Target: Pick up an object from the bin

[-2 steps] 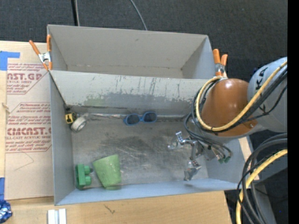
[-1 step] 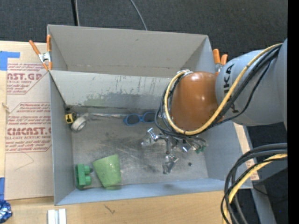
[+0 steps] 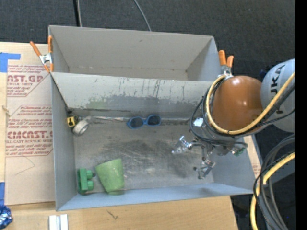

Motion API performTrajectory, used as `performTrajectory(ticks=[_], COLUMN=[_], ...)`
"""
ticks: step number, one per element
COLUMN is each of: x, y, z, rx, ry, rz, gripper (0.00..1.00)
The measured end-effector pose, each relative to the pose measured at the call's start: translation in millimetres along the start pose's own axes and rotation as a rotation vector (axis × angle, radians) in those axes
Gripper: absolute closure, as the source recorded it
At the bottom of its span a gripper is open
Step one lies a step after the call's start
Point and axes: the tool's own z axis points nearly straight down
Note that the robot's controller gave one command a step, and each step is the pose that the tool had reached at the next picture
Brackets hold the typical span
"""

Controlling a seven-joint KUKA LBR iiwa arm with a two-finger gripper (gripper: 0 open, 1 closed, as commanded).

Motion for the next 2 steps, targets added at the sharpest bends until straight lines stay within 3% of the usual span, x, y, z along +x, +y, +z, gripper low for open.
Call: performTrajectory(ticks=[1,2], x=[-89.7,-66.4], y=[-14,66], z=[1,-4], rx=[0.000,-0.005], ry=[-0.006,-0.001], rz=[-0.202,-0.542], gripper=[0.00,0.00])
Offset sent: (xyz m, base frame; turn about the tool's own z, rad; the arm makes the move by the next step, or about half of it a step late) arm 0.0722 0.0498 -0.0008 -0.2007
